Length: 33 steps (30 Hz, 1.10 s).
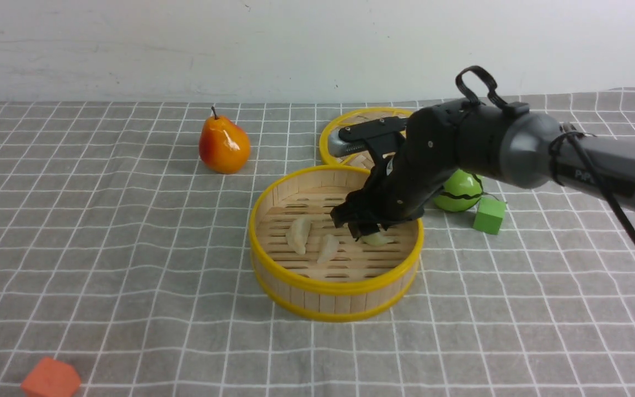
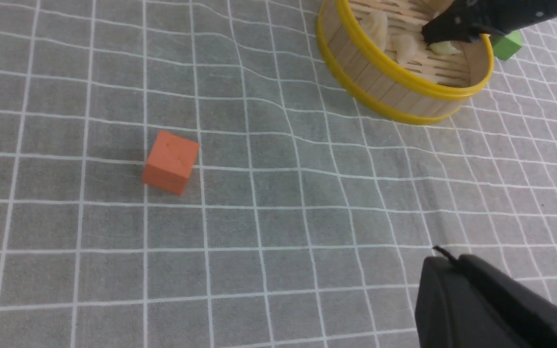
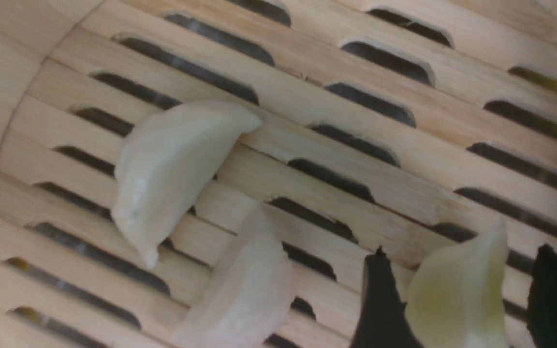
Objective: Put the dumplings into the steamer on the table with the grey tablecloth.
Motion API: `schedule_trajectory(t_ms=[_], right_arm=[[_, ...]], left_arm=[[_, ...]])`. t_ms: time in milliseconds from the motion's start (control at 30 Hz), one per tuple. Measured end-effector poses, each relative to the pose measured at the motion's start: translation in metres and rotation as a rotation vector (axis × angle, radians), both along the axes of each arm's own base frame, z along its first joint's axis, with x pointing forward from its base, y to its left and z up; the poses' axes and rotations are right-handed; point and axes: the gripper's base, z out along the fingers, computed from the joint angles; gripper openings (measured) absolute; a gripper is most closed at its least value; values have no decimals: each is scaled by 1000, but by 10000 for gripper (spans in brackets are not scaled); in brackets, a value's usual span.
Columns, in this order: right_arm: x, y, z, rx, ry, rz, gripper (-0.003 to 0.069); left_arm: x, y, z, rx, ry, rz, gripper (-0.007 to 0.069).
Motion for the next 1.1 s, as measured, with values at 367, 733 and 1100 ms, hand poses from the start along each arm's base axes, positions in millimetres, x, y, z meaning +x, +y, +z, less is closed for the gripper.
schedule_trajectory(t_ms=[367,733,1100], right_arm=[[-80,-40,129,86,-196,23,179],[-214,-109,167,216,-479,-1,-21],[-320,-162,176,335,-725,-6,-21]], left_arm=[[34,-23,-55,63,-353,-94,-14],[42,-32,-78,82,-387,-137,-10],[42,-32,-77,80,-393,-138,4]])
